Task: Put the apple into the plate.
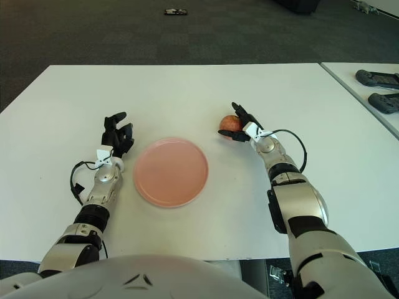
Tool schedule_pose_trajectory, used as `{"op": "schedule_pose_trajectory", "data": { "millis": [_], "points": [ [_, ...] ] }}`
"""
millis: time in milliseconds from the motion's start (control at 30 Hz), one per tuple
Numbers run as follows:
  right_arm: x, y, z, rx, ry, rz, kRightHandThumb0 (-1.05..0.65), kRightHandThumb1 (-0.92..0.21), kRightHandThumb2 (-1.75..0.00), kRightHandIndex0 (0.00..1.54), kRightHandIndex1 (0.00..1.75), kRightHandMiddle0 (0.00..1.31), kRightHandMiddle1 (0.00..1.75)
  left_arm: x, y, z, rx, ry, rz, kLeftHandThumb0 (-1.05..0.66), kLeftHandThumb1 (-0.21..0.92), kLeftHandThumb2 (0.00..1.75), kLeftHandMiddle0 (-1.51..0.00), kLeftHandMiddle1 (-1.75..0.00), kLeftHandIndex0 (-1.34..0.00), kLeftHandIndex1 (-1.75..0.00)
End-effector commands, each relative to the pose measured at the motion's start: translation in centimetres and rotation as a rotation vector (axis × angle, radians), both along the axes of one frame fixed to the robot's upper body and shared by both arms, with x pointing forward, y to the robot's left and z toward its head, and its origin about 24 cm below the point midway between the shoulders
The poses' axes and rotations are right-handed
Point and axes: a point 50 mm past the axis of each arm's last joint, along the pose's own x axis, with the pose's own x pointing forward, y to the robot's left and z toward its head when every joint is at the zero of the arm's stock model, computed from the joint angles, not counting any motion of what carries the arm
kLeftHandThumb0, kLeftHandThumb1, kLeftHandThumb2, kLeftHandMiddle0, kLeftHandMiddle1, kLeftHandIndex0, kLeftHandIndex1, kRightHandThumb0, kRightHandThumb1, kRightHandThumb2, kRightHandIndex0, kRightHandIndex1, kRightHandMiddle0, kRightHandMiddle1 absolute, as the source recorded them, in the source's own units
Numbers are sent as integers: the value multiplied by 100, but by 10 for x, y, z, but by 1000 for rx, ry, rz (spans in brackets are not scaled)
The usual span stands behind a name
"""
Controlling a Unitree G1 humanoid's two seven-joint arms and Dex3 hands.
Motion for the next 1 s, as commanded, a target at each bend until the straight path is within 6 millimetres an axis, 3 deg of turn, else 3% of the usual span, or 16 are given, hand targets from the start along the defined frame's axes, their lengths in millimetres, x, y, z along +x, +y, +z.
{"op": "schedule_pose_trajectory", "data": {
  "millis": [0,967],
  "points": [
    [-6,2,-8,-31,31,36,-105,-85,-14,0,0,0,0,-11,2,-18,-7,96,7,-74,92,53,-31,-78,-7,-122],
    [-13,2,-19,-97,58,56,-105,-92,-16,0,0,0,0,-11,2,-18,-4,95,13,-73,92,51,-31,-79,-6,-121]
  ]
}}
